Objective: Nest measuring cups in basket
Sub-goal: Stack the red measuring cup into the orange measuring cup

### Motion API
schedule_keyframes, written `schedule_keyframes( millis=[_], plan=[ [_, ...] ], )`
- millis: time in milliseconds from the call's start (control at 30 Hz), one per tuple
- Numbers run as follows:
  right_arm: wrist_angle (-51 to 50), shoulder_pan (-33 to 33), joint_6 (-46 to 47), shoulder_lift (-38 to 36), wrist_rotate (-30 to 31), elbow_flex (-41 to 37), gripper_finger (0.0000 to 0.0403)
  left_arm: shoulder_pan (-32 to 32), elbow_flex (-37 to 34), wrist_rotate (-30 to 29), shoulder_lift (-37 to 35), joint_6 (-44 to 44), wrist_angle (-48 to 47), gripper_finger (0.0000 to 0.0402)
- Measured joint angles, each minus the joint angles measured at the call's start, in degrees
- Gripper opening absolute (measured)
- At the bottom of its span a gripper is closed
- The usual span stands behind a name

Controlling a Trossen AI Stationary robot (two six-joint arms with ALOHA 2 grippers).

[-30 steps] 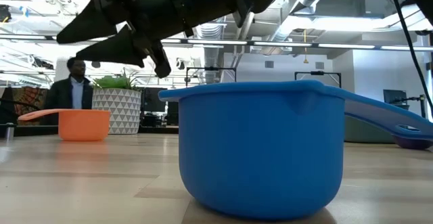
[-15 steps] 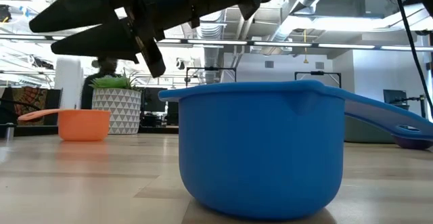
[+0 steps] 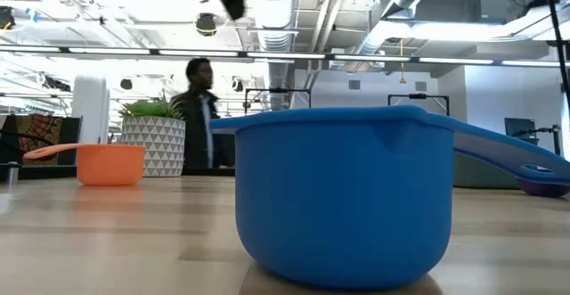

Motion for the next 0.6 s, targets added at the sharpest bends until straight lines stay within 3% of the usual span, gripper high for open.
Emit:
schedule_keyframes(
  millis=[233, 433, 600],
  plan=[
    [-10.1, 0.1, -0.2, -1.5, 9.2, 0.0, 0.0161, 0.0, -0.8, 1.1, 0.0, 0.8, 1.1, 0.0066],
    [-10.0, 1.7, -2.1, -3.0, 1.5, -0.1, 0.0145, 0.0, -0.8, 1.2, 0.0, 8.2, 1.0, 0.0019],
    [-9.1, 2.9, -3.9, -8.7, 1.9, -5.0, 0.0114, 2.3, -0.6, 1.6, -0.1, 16.1, 1.1, 0.0008]
  ],
)
